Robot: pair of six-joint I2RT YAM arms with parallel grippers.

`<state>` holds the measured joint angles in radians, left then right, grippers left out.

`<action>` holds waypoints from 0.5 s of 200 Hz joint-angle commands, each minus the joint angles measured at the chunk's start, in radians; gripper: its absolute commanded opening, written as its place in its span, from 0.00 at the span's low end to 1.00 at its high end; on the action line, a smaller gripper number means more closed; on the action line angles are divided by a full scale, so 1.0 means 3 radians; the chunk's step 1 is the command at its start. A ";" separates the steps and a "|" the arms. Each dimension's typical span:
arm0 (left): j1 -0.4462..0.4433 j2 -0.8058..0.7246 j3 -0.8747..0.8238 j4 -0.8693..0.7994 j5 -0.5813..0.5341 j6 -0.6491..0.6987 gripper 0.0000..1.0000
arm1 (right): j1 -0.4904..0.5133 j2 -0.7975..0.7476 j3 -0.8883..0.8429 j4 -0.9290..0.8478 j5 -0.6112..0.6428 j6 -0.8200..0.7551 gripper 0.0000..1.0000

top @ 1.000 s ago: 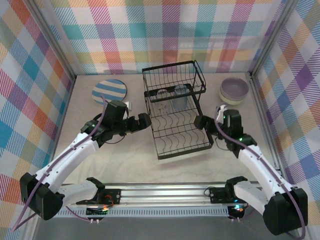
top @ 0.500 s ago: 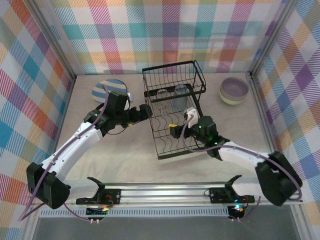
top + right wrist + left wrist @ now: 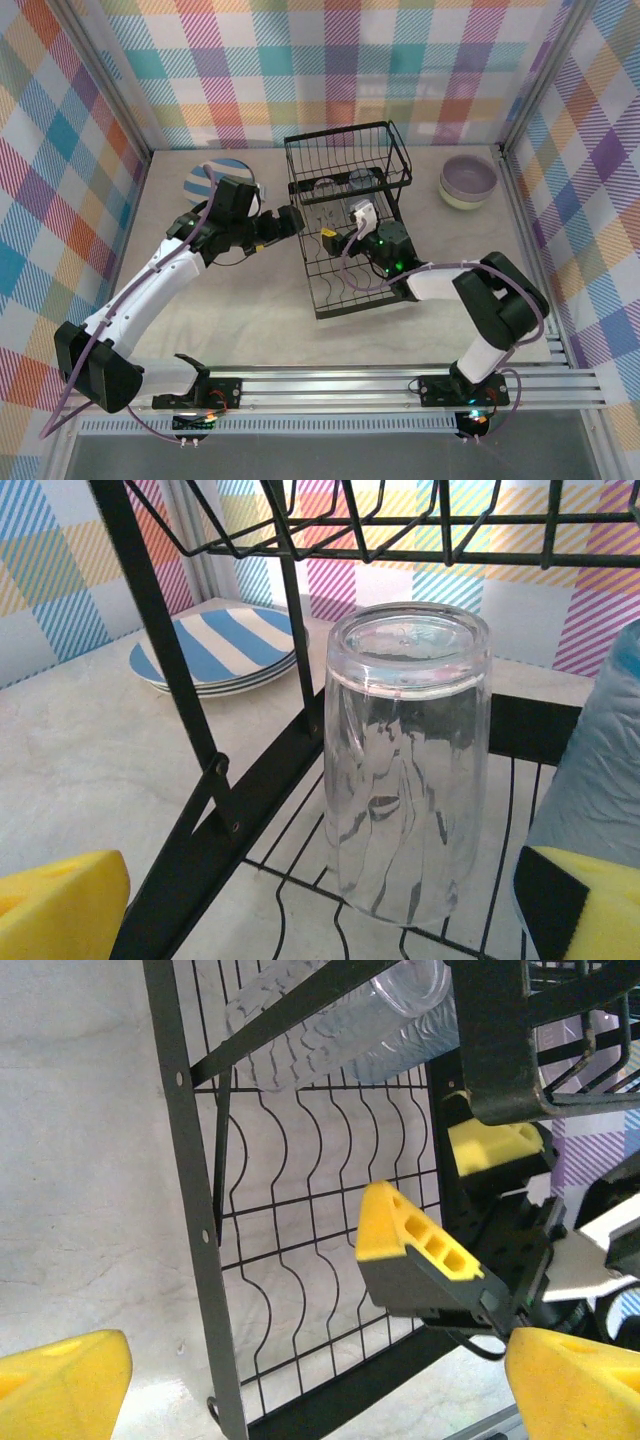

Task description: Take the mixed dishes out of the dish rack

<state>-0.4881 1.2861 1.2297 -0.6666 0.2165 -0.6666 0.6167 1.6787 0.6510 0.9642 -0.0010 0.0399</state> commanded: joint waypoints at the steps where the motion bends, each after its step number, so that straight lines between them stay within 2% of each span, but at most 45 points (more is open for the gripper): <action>1: 0.0032 0.0010 0.0156 -0.0217 -0.0011 -0.0053 0.95 | 0.0020 0.0170 0.0107 0.0487 0.0094 -0.0063 0.99; 100: 0.0032 0.0067 0.0198 -0.0348 0.0111 -0.0191 0.93 | 0.0019 0.0671 0.0362 0.0965 0.0287 -0.0139 0.99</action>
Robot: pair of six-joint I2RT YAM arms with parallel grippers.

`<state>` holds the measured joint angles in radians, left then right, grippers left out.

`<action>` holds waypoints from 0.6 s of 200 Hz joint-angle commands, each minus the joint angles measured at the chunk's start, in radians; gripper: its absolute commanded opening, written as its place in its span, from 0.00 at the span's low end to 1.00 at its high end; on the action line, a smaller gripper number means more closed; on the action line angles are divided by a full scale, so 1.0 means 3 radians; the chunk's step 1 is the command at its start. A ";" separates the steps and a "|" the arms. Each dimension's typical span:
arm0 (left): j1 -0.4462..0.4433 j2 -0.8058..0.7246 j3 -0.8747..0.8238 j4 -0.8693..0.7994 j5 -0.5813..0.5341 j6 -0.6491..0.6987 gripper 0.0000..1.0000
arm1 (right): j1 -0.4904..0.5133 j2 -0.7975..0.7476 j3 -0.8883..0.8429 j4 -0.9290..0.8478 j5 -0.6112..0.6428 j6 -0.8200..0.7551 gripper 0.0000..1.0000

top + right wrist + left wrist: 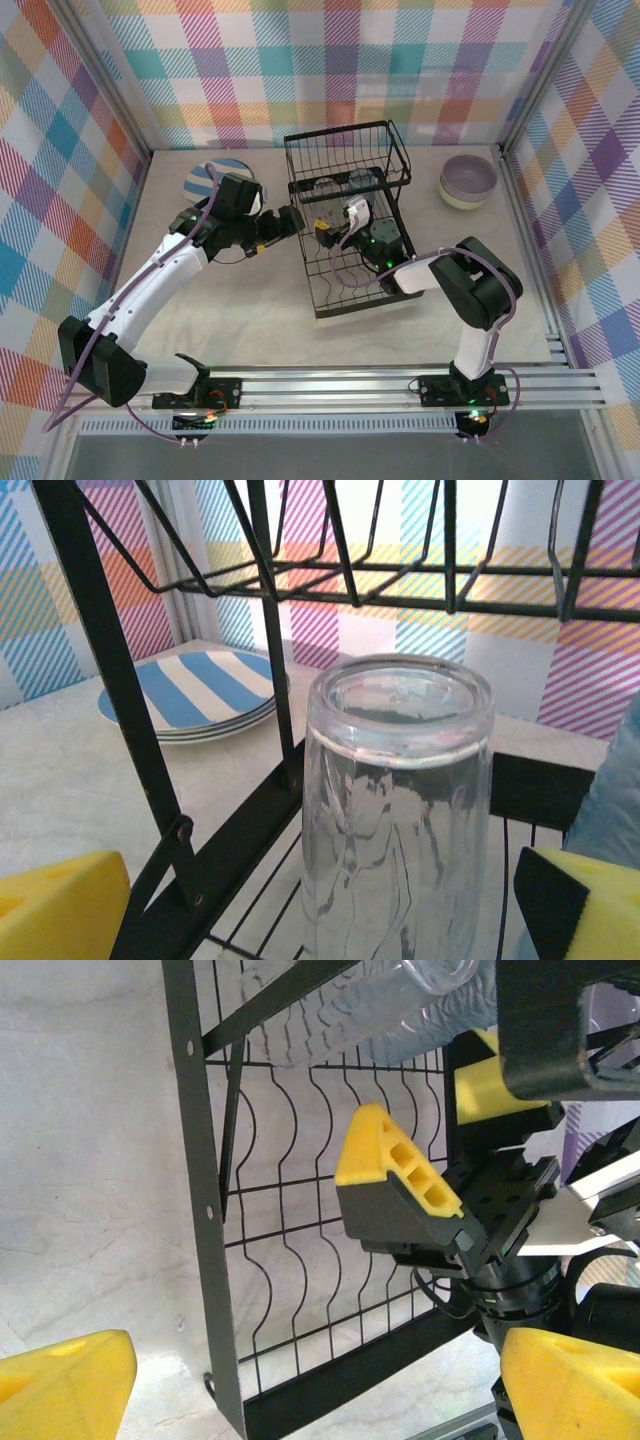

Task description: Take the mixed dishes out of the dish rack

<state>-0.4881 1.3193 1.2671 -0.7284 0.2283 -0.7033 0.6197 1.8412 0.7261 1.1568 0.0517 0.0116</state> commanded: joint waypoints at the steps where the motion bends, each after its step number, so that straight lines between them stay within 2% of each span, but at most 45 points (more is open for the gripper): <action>1: 0.0032 -0.0045 0.0075 -0.0143 0.0072 -0.0069 0.93 | 0.0010 0.0133 0.0114 0.0333 0.0115 -0.0044 0.99; 49: 0.0035 -0.0082 0.0129 -0.0310 0.0070 -0.0093 0.93 | 0.0010 0.0450 0.0162 0.0831 0.0363 -0.0032 0.99; 120: 0.0032 -0.0092 0.0210 -0.0461 0.0078 -0.0084 0.94 | 0.0025 0.0788 0.0475 0.0838 0.0390 -0.0049 0.99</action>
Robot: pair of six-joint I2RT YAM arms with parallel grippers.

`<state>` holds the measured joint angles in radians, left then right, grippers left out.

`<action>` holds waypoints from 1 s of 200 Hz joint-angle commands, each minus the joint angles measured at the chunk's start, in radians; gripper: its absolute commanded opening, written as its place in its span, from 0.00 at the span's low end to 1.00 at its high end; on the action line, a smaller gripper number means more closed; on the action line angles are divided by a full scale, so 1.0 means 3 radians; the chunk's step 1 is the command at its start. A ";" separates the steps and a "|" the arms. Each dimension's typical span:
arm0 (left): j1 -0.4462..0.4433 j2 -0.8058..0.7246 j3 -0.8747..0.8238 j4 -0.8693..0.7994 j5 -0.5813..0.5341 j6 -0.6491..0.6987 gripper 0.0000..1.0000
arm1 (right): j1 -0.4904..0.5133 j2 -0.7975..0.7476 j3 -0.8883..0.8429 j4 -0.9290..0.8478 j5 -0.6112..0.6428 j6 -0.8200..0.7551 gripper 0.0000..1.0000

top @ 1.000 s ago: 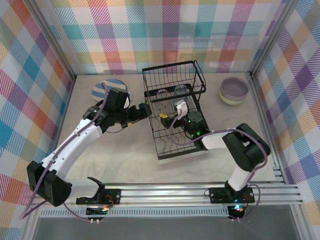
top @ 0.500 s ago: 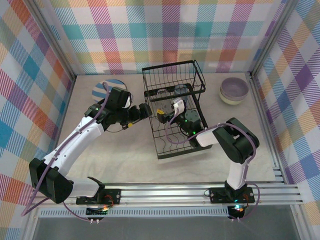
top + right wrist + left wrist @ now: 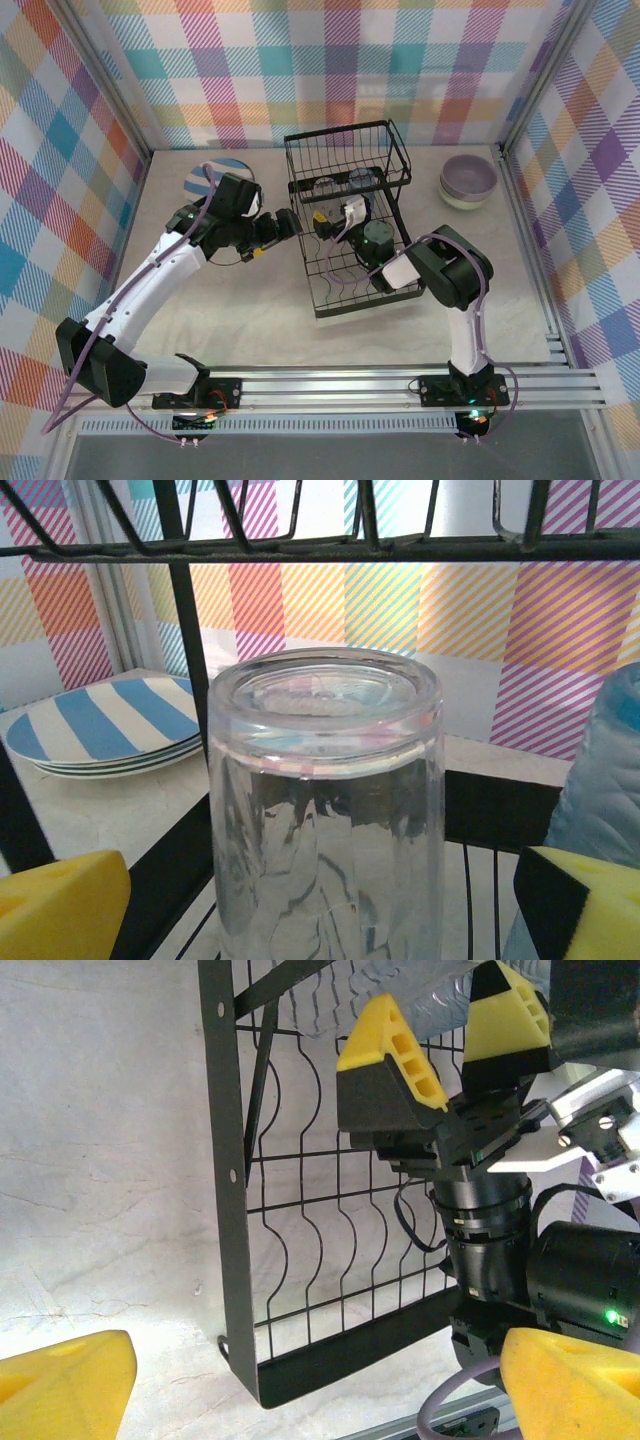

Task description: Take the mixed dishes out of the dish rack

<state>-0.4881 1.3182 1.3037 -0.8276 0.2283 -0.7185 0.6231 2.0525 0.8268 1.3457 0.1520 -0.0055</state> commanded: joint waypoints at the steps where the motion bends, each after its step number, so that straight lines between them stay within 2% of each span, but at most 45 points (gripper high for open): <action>1: 0.0032 -0.0091 0.0088 -0.0130 0.0078 -0.0033 0.93 | 0.0014 0.0088 0.0141 0.0208 0.0056 0.0011 0.99; 124: 0.0032 -0.0186 0.0018 -0.0180 0.0042 -0.0066 0.94 | 0.0050 0.0361 0.0494 0.0203 0.0183 0.0043 1.00; 200: 0.0032 -0.0272 0.0003 -0.0243 0.0011 -0.0075 0.93 | 0.0050 0.0420 0.0583 0.0203 0.0219 0.0043 0.85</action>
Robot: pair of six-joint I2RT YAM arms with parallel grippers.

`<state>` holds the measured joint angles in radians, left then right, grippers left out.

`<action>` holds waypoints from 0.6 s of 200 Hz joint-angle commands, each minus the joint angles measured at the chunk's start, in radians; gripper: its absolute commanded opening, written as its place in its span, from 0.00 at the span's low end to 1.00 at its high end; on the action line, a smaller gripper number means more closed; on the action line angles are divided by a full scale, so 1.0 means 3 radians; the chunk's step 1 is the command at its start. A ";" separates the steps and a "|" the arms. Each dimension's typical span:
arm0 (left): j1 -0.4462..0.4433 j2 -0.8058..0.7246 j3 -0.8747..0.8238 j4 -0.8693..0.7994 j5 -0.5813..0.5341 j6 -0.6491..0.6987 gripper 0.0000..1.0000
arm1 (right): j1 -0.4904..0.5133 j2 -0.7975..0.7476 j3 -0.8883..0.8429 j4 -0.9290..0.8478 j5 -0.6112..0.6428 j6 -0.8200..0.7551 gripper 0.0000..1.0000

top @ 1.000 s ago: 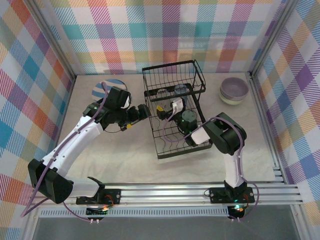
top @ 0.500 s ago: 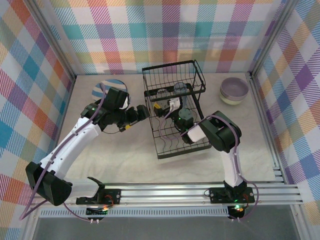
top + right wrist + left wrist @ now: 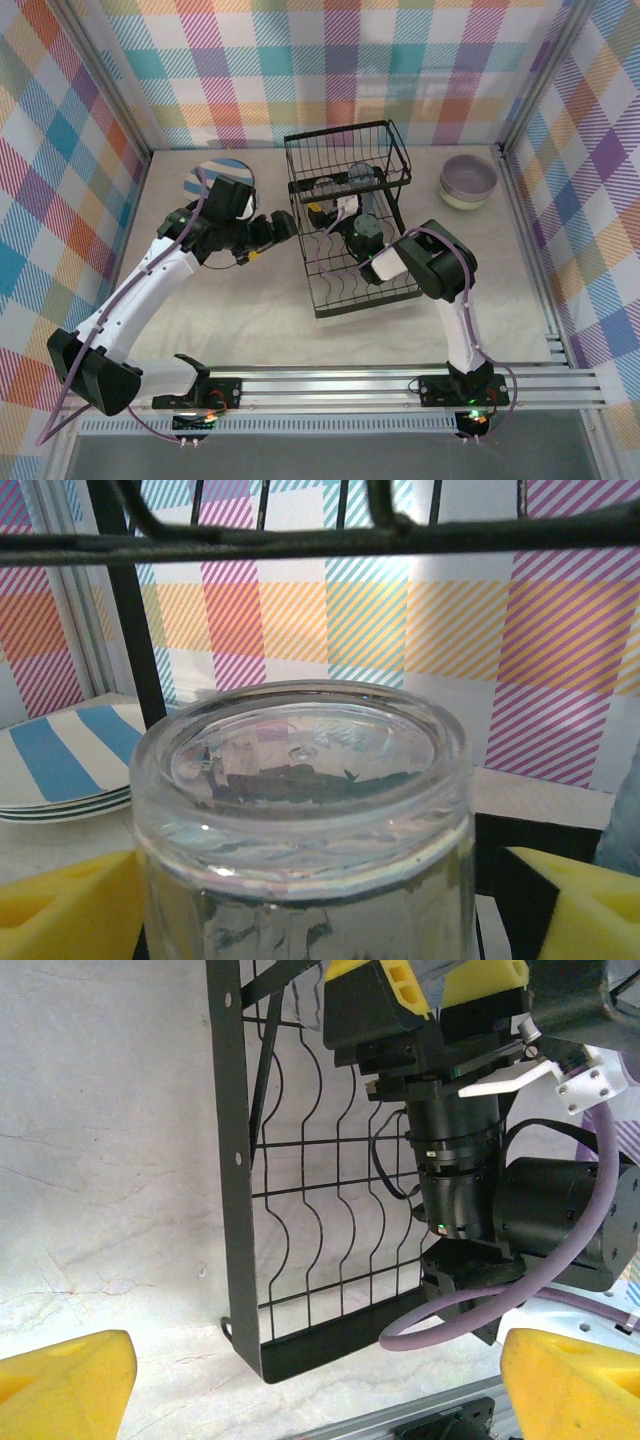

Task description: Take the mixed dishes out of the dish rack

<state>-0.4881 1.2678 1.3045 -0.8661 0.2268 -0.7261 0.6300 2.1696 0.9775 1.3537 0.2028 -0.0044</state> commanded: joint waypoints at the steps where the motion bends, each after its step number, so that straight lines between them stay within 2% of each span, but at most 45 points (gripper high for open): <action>1: 0.0032 -0.0105 -0.0001 -0.0114 0.0014 -0.0052 0.94 | 0.0027 0.0029 0.0081 0.0177 0.0050 0.0040 0.85; 30: 0.0032 -0.0154 -0.0029 -0.0114 0.0011 -0.0072 0.93 | 0.0027 0.0014 0.0066 0.0177 -0.0005 0.0005 0.72; 57: 0.0032 -0.0193 -0.0067 -0.0130 0.0009 -0.0088 0.94 | 0.0030 -0.0002 0.0037 0.0177 -0.0013 0.0007 0.73; 73: 0.0032 -0.0205 -0.0069 -0.0149 0.0011 -0.0080 0.93 | 0.0032 -0.0017 0.0011 0.0177 -0.0055 -0.0005 0.69; 120: 0.0032 -0.0199 -0.0059 -0.0144 0.0028 -0.0065 0.94 | 0.0078 -0.0153 -0.0143 0.0177 -0.0073 -0.0091 0.66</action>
<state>-0.4881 1.2255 1.2968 -0.8906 0.2245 -0.7410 0.6357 2.1681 0.9684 1.3647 0.1974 -0.0143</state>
